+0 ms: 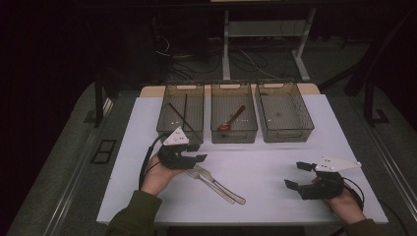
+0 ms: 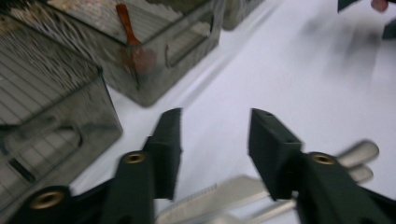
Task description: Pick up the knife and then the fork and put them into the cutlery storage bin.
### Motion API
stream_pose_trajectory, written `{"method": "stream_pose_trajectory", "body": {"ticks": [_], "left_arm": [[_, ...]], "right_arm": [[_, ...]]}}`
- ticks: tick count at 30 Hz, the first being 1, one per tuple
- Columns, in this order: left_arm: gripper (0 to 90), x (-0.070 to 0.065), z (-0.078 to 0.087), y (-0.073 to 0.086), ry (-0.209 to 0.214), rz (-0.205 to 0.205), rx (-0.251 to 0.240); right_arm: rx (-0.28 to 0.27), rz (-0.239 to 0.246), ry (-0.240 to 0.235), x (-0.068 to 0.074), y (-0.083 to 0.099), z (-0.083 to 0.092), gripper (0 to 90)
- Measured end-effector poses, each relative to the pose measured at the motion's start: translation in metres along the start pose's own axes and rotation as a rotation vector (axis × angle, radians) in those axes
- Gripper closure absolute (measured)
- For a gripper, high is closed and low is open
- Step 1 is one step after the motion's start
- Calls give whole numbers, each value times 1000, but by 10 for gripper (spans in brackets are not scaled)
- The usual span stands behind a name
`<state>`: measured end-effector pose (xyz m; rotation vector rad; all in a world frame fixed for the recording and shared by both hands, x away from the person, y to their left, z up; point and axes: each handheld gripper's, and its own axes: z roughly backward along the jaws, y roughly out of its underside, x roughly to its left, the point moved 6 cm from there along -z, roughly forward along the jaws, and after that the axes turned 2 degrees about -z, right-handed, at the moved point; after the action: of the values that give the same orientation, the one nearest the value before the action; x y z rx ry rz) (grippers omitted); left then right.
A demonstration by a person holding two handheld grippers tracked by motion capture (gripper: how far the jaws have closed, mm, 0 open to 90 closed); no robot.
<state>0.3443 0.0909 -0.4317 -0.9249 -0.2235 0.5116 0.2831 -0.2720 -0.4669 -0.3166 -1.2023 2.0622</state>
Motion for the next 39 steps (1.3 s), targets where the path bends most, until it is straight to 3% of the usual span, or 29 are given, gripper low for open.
{"method": "stream_pose_trajectory", "body": {"ticks": [5,8,12,18,26,39], "left_arm": [[792,1,2,17,10,-1,31],[869,5,0,24,5,3,65],[884,10,-7,30,-47,-31,114],[885,15,-16,34,-81,-52,169],[885,22,-21,41,-92,-68,238],[885,16,-16,44,-72,-86,294]], "right_arm": [[2,-7,4,0,0,-1,176],[3,-6,4,-1,0,-1,176],[5,0,1,0,1,0,176],[4,-1,3,0,1,1,176],[8,2,5,0,1,0,176],[9,2,4,0,1,0,176]]}}
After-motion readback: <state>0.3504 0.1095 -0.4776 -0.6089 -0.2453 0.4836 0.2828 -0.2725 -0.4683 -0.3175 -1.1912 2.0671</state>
